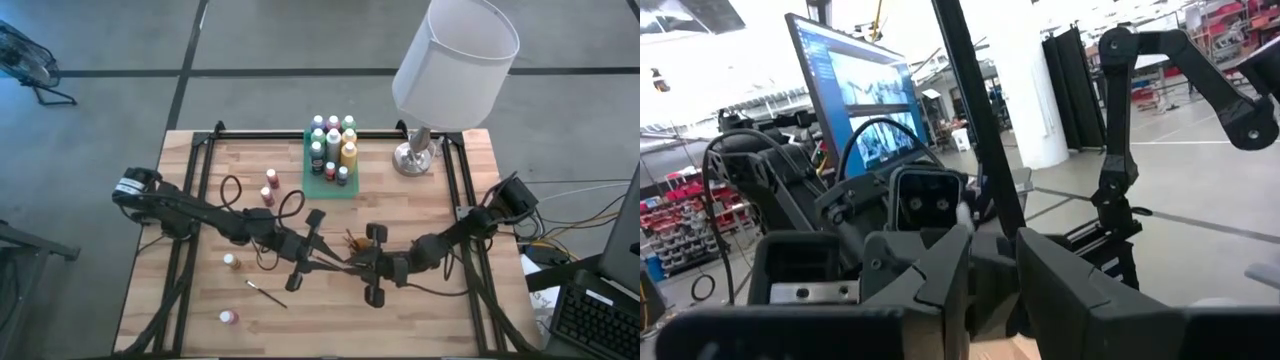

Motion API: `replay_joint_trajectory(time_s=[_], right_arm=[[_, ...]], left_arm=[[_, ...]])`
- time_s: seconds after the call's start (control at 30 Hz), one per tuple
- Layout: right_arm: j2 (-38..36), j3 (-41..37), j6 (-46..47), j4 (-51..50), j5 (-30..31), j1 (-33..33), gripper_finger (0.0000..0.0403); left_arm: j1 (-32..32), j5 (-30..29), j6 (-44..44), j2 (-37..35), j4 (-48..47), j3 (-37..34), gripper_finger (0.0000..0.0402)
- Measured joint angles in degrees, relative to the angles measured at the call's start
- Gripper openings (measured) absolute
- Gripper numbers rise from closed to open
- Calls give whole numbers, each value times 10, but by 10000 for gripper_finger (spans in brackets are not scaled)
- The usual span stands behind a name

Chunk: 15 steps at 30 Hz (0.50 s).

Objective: Pick & Place Paint Supplies
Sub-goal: Put the silver paintbrush into the yellow cup

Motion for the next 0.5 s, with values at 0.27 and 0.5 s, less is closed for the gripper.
replay_joint_trajectory(time_s=[0.27, 0.5], right_arm=[[0, 6, -20, 2, -3, 14, 60], [0, 44, -19, -82, -4, 14, 60]], left_arm=[[1, -2, 0, 0, 1, 0, 94], [1, 9, -1, 19, -8, 24, 103]])
